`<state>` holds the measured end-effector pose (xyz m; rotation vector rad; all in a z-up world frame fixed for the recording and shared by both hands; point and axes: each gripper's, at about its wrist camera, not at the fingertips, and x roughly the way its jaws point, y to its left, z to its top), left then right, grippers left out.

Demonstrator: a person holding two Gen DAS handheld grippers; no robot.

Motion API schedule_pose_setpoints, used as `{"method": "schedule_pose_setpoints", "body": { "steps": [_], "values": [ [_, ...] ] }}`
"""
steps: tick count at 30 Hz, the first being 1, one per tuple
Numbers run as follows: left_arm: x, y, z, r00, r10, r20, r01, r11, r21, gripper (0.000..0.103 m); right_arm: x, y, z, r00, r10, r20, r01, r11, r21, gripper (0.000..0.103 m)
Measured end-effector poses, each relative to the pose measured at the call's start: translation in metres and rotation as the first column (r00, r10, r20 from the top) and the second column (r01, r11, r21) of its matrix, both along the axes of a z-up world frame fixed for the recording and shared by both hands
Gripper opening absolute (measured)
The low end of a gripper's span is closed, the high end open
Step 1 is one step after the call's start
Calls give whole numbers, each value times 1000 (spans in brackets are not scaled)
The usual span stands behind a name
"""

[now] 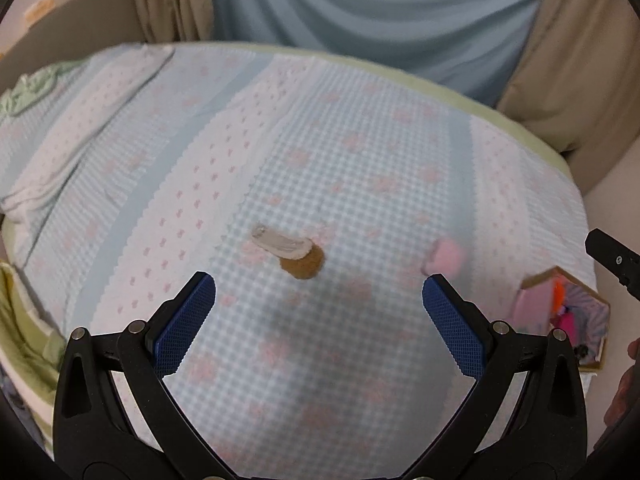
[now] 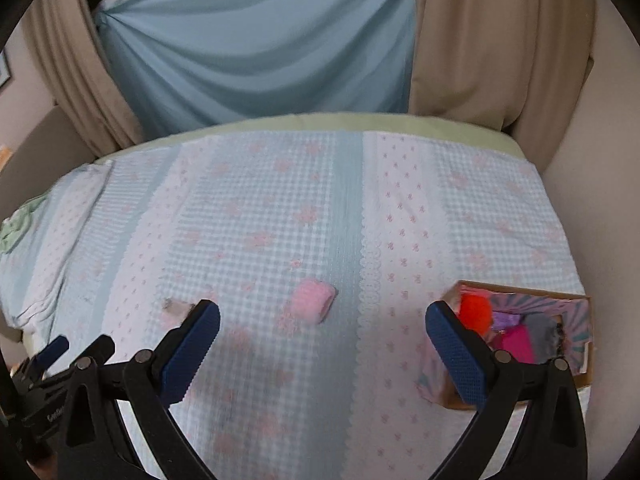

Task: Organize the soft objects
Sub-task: 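Move both tools toward the beige fuzzy item and pink cuff, then grasp the beige-brown fuzzy item with the left tool while the right tool grasps the pink cuff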

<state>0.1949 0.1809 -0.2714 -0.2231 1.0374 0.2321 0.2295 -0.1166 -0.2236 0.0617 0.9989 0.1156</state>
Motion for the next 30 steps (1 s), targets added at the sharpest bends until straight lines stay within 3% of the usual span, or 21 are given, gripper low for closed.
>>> {"method": "schedule_pose_setpoints", "body": {
  "steps": [14, 20, 22, 25, 28, 30],
  "values": [
    [66, 32, -148, 971, 227, -67, -230, 972, -39, 103, 81, 30, -158, 991, -54, -122, 50, 998, -37, 102],
    [84, 41, -184, 949, 306, -74, -309, 951, -24, 98, 99, 34, -196, 987, -39, -157, 38, 999, -14, 102],
    [90, 39, -192, 947, 311, -81, -313, 949, -15, 94, 104, 37, -206, 986, -33, -163, 32, 999, -13, 101],
    [95, 38, -204, 943, 315, -104, -317, 948, -8, 80, 111, 40, -218, 984, -27, -174, 26, 1000, -12, 100],
    [96, 41, -214, 935, 332, -124, -337, 941, -19, 69, 116, 44, -233, 979, -21, -201, 19, 1000, -11, 87],
    [96, 42, -219, 933, 336, -127, -343, 938, -40, 51, 119, 45, -241, 976, -23, -218, 21, 1000, -13, 78]
  ]
}}
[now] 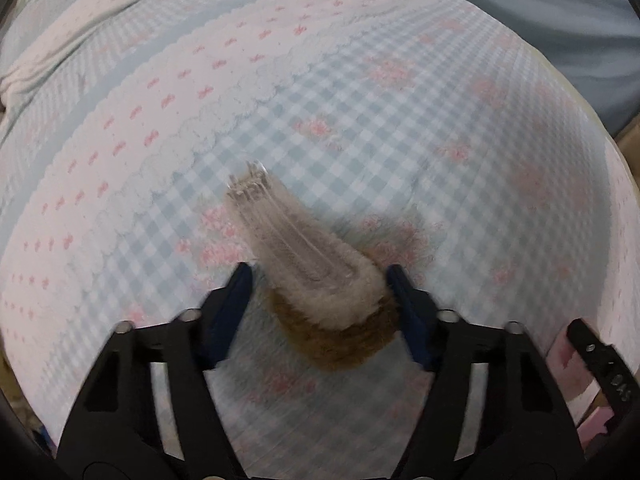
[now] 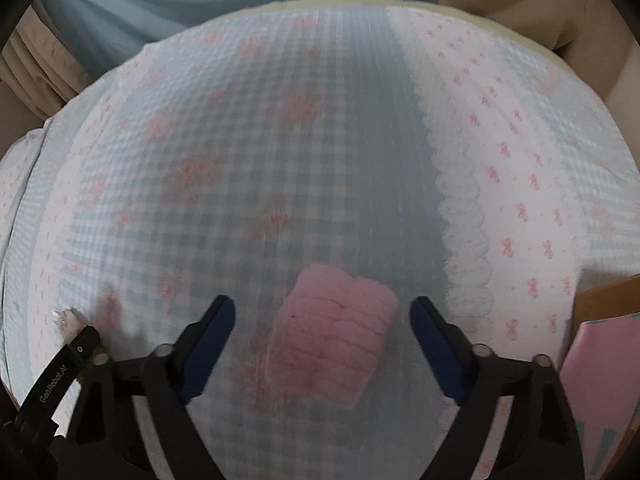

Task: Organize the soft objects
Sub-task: 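Grasp the beige-brown fuzzy item with the left tool while the right tool grasps the pink cuff, then carry the beige-brown item and pink cuff with both tools into the box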

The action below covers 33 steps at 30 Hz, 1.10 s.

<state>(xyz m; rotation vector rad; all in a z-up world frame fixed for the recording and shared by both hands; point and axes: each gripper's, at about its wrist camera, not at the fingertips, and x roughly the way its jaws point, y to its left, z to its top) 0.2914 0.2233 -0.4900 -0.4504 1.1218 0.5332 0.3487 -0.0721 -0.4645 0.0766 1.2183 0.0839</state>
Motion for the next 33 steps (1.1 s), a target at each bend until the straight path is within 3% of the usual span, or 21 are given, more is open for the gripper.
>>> {"method": "schedule_pose_setpoints", "body": {
  "steps": [7, 13, 20, 27, 33],
  "values": [
    [1, -4, 2, 999, -40, 6, 40, 999, 10, 41, -1, -6, -13, 999, -24, -36, 24, 999, -22, 42],
    [-4, -7, 13, 997, -78, 20, 77, 997, 24, 39, -7, -10, -6, 999, -26, -27, 25, 1000, -13, 39],
    [-13, -15, 46, 989, -127, 73, 123, 991, 59, 39, -22, -15, 21, 999, -34, 15, 34, 999, 15, 39],
    [-27, -26, 101, 974, -171, 146, 160, 984, 82, 39, -44, -22, 78, 995, -48, 89, 44, 998, 38, 39],
    [-48, -40, 168, 947, -235, 218, 216, 970, 108, 39, -75, -30, 140, 986, -59, 156, 50, 997, 58, 39]
  ]
}}
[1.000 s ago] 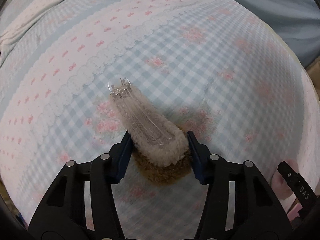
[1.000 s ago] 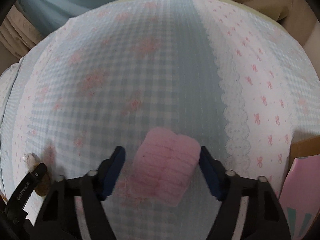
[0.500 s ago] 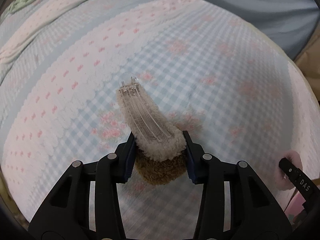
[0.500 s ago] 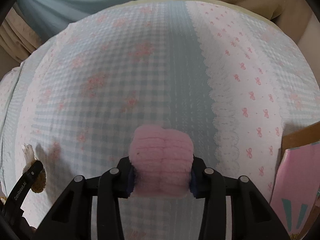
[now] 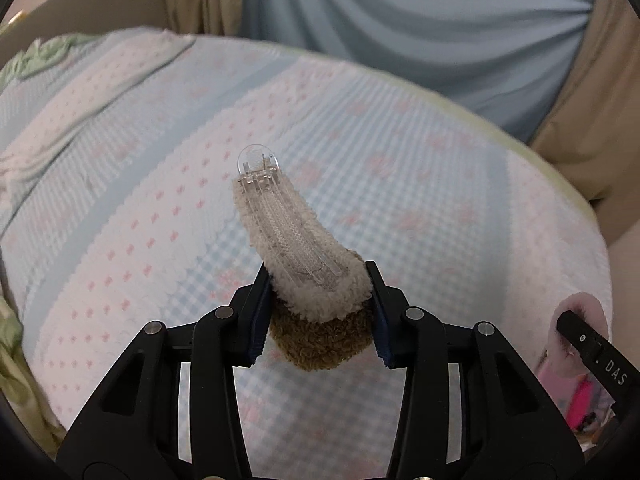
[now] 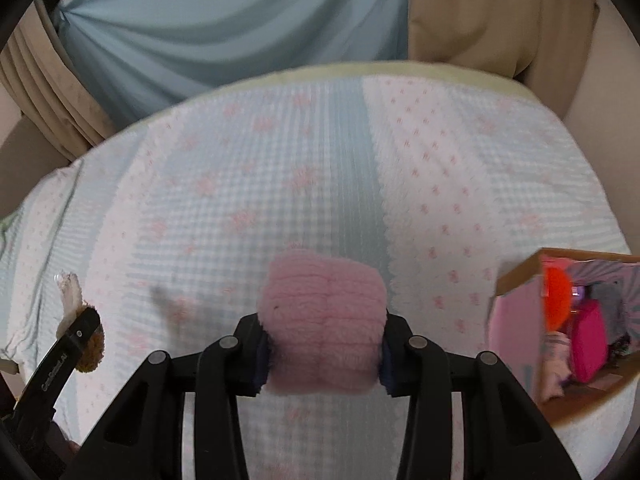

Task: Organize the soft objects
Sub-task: 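Carry the beige-brown item and pink cuff with both tools into the box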

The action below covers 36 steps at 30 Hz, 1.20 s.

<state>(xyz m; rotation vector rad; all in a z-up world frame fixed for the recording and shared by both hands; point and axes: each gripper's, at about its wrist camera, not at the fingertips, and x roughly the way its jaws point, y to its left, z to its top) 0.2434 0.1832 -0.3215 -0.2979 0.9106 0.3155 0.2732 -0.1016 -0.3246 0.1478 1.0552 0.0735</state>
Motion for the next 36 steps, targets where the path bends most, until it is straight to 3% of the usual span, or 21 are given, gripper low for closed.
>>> {"method": "schedule_pose_setpoints", "body": {
  "steps": [7, 11, 19, 27, 32, 36],
  "values": [
    [-26, -32, 69, 993, -104, 54, 103, 994, 19, 39, -44, -19, 72, 998, -18, 60, 18, 1000, 8, 39],
    [-35, -64, 99, 977, -196, 79, 194, 981, 31, 39, -67, -41, 112, 994, -36, 101, 36, 999, 5, 39],
    [-51, -159, 142, 935, -332, 125, 327, 943, 60, 39, -99, -123, 152, 986, -95, 138, 95, 995, 8, 39],
    [-67, -283, 152, 905, -409, 119, 407, 912, 46, 39, -127, -241, 151, 982, -139, 130, 141, 990, -6, 39],
    [-64, -359, 136, 875, -479, 71, 479, 878, 19, 39, -128, -310, 131, 984, -156, 86, 158, 987, -12, 39],
    [-60, -407, 114, 835, -551, 11, 550, 834, 35, 39, -123, -344, 113, 985, -168, 40, 169, 986, -7, 39]
  ]
}}
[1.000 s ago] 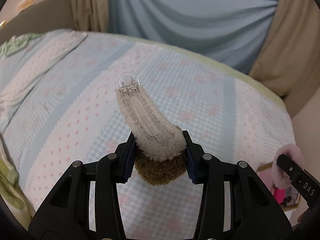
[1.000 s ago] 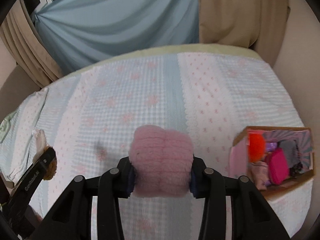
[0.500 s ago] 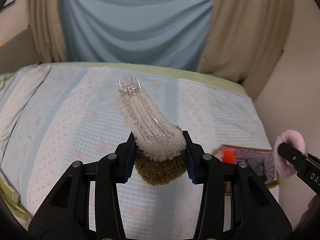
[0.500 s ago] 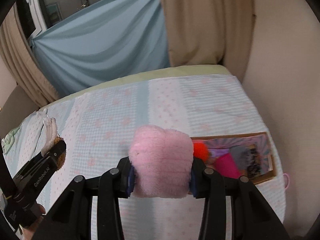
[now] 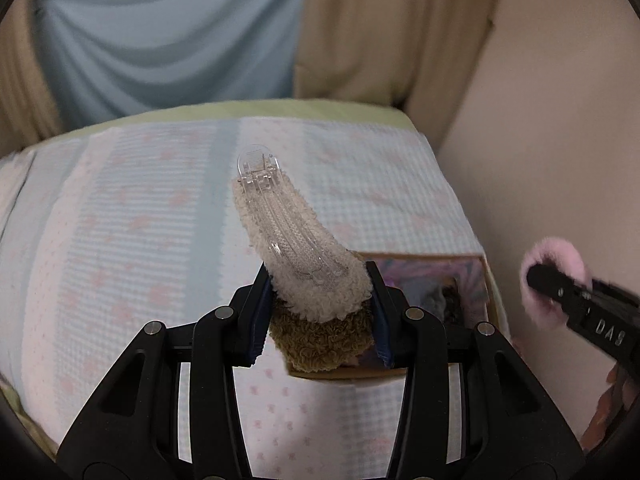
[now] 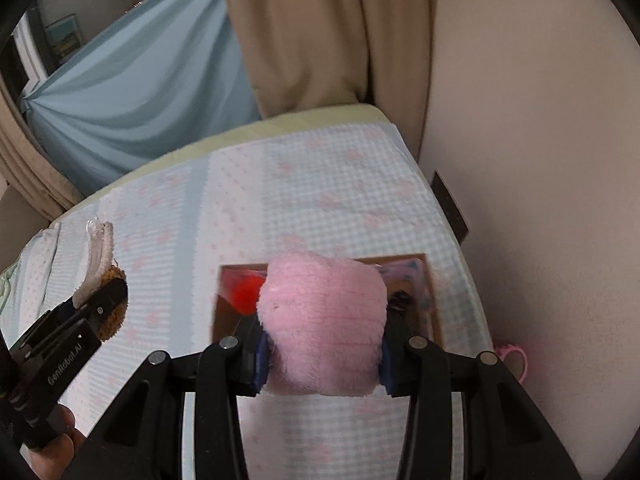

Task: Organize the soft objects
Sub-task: 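Carry the beige-brown item and pink cuff with both tools into the box, then open both tools to release the items in the box and withdraw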

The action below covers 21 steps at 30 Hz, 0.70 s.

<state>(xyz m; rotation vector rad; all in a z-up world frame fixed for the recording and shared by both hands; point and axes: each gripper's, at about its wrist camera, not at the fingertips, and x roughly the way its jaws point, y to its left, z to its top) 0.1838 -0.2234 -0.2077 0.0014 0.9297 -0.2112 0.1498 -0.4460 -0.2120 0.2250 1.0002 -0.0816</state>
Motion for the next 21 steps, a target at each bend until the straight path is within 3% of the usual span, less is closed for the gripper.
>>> {"method": "schedule_pose_setpoints", "body": {
  "steps": [8, 16, 18, 21],
  "values": [
    [24, -62, -69, 978, -149, -144, 163, 982, 96, 39, 11, -49, -59, 993, -46, -112, 55, 996, 77, 39],
    [36, -98, -141, 915, -311, -255, 368, 905, 216, 39, 19, -60, -132, 976, -13, -217, 35, 994, 99, 39],
    [36, -105, -153, 899, -349, -264, 411, 880, 238, 39, 20, -61, -144, 974, 13, -228, 11, 995, 100, 39],
    [39, -110, -160, 890, -365, -272, 432, 865, 255, 39, 23, -59, -154, 972, 42, -233, -21, 995, 95, 39]
  ]
}}
